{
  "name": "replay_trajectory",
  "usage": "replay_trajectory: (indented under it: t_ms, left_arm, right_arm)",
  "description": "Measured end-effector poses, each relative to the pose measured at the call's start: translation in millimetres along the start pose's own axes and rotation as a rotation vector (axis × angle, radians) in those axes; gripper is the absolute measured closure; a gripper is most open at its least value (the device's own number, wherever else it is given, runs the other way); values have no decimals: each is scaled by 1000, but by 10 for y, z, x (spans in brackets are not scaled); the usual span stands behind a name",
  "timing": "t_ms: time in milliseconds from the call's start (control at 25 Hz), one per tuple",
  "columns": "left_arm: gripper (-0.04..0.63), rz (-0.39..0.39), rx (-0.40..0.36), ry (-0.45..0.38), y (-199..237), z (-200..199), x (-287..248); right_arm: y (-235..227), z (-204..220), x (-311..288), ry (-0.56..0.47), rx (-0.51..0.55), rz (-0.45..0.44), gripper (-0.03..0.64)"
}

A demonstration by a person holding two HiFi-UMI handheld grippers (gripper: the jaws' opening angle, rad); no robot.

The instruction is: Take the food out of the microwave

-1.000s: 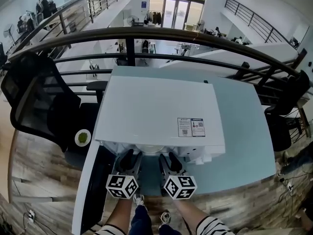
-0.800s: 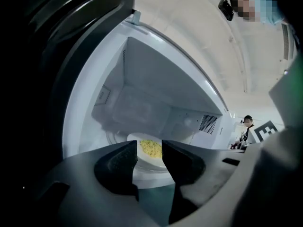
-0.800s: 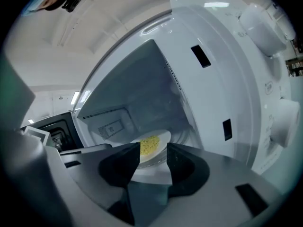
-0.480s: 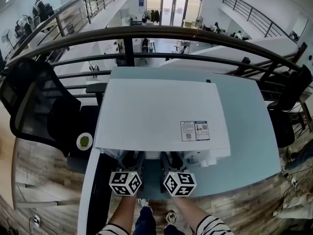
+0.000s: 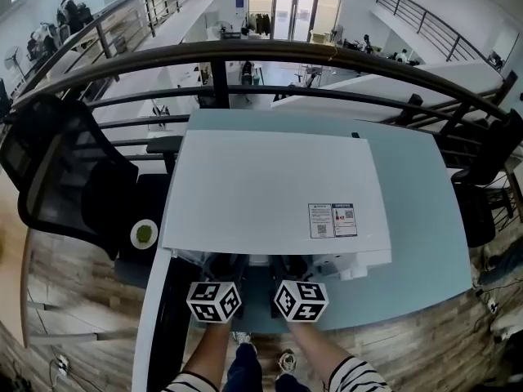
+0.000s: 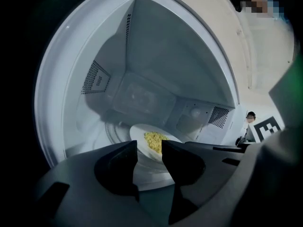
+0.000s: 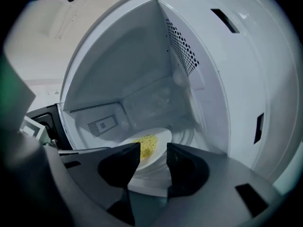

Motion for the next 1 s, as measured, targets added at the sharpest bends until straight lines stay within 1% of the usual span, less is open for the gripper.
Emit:
replay_trajectory:
  t_ms: [560, 1000]
  left_arm:
    - [456, 8, 40, -4, -22, 72, 105]
    - [456, -9, 74, -20, -125, 207, 322]
  right_arm:
    - [47, 44, 119, -6, -30, -40, 436]
    - [82, 165, 334, 7, -42, -57, 436]
Point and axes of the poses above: the fingertips, and each gripper's own axes: x backward along the fingers, y to its left, z out of its underside, the point moved 2 cm from there along x, backward along the fingers, and after that the axes turned 11 degrees about y, right-handed, at the moved point
